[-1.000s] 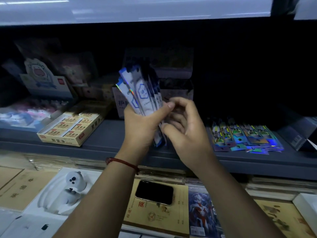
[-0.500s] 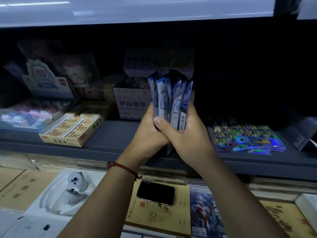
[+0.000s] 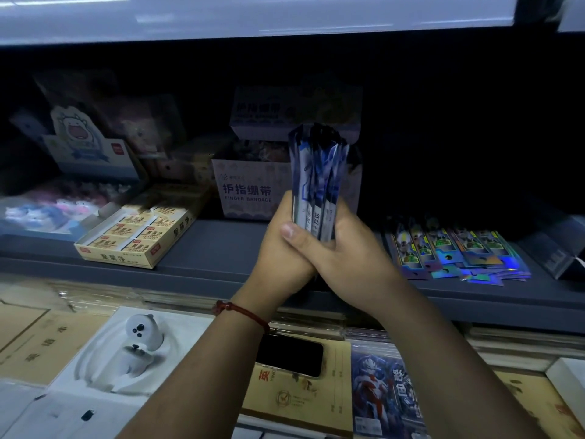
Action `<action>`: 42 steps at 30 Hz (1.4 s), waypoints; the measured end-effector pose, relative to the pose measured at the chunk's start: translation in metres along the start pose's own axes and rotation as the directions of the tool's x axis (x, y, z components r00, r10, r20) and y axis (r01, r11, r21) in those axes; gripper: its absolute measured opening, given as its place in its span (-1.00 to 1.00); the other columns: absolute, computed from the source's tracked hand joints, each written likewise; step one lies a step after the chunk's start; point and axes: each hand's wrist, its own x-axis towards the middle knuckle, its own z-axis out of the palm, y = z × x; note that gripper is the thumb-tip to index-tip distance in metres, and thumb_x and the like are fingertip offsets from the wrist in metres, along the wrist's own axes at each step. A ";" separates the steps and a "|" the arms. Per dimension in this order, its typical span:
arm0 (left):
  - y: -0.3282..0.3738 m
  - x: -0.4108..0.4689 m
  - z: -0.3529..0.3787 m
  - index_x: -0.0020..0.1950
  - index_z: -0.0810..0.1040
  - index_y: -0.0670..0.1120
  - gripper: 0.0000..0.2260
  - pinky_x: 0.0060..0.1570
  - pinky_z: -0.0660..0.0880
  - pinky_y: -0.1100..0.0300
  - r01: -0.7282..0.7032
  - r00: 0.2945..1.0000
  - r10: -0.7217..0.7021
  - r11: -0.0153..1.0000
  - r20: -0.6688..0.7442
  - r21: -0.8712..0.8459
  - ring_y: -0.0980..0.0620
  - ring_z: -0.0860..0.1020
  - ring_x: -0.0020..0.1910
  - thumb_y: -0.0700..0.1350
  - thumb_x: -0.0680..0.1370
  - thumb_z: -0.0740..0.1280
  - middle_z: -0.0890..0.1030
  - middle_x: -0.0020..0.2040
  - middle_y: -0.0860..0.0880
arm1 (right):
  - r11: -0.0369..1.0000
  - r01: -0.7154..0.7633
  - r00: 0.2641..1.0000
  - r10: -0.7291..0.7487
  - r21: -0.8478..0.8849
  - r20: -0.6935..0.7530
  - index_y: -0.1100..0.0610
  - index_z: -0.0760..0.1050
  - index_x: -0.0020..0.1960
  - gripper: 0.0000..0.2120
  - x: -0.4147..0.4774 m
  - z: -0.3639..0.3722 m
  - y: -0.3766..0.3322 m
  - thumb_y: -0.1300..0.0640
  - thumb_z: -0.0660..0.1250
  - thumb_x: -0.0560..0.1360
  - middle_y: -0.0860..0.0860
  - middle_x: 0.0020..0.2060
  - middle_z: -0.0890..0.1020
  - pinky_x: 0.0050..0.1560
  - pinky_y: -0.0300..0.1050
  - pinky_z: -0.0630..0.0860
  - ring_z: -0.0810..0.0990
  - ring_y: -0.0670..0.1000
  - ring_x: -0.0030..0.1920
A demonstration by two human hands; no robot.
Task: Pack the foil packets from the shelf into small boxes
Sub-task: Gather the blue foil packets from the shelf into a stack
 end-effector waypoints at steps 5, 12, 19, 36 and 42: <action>0.000 -0.002 0.001 -0.12 0.44 -0.12 -0.88 -0.28 0.48 0.26 -0.013 0.999 0.013 1.000 -0.043 0.009 0.12 0.48 -0.30 -0.23 0.48 0.38 0.48 -0.29 -0.01 | 0.999 -0.030 0.999 0.029 0.039 0.029 -0.21 0.24 0.52 -0.36 -0.004 0.007 0.003 -0.33 0.32 0.51 -0.19 0.36 0.49 0.37 0.00 0.49 0.49 -0.15 0.35; 0.005 -0.002 -0.008 -0.25 0.50 0.12 -0.64 -0.33 0.45 0.22 -0.017 0.999 0.013 0.992 0.033 0.124 0.15 0.49 -0.34 -0.35 0.53 0.34 0.53 -0.35 0.12 | 0.997 -0.006 1.000 0.007 0.083 -0.016 -0.10 0.38 0.46 -0.45 -0.008 -0.006 -0.005 -0.14 0.45 0.52 -0.20 0.29 0.53 0.19 -0.43 0.44 0.51 -0.27 0.27; 0.021 -0.008 -0.011 0.05 0.62 -0.20 -0.75 -0.10 0.61 0.21 0.010 0.964 -0.023 0.999 0.265 0.050 0.10 0.69 -0.10 -0.47 0.47 0.42 0.73 -0.13 0.02 | 0.955 0.082 0.990 -0.044 0.284 -0.135 0.03 0.53 0.27 -0.50 -0.011 -0.017 -0.011 0.00 0.57 0.38 -0.20 0.05 0.69 0.03 -0.44 0.51 0.65 -0.29 0.07; 0.029 0.002 -0.004 -0.05 0.62 -0.21 -0.76 -0.11 0.62 0.23 0.010 0.994 -0.011 1.000 0.108 0.009 0.10 0.70 -0.14 -0.53 0.48 0.38 0.72 -0.18 0.02 | 0.921 0.098 0.985 -0.037 0.376 -0.167 0.05 0.44 0.38 -0.38 0.007 -0.015 -0.008 -0.11 0.57 0.42 -0.05 0.21 0.68 0.27 -0.03 0.57 0.65 -0.07 0.23; 0.012 0.005 0.001 0.10 0.60 -0.22 -0.87 -0.08 0.62 0.19 0.030 0.999 -0.030 0.999 0.032 0.025 0.05 0.68 -0.05 -0.33 0.56 0.39 0.71 -0.05 -0.09 | 0.967 0.030 0.997 -0.009 0.255 -0.082 0.03 0.47 0.36 -0.55 0.009 -0.004 0.005 -0.06 0.45 0.53 -0.12 0.14 0.68 0.11 -0.42 0.49 0.63 -0.25 0.14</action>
